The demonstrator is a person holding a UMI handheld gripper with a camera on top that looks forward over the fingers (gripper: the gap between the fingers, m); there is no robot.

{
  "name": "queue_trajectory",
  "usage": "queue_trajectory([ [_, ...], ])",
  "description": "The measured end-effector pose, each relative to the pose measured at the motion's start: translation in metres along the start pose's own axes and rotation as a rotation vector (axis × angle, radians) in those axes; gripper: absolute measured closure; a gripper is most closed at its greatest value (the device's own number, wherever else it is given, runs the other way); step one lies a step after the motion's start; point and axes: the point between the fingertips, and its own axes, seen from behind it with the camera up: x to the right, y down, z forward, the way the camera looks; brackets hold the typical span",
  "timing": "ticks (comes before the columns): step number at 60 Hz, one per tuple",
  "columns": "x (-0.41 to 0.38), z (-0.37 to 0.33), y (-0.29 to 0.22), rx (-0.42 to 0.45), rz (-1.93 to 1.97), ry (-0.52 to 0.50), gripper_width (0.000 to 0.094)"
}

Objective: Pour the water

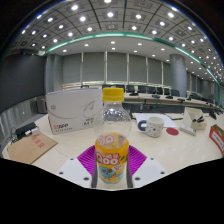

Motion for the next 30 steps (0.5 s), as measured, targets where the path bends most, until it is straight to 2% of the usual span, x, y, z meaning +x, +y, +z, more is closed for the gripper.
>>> queue_trajectory([
  [6,-0.008,0.011,-0.039,0.029,0.118,-0.057,0.0535],
  [19,-0.007,0.058,-0.142,0.091,0.626,-0.25,0.0536],
  [30,0.026,0.117,-0.188,0.097,1.171,-0.401,0.0537],
])
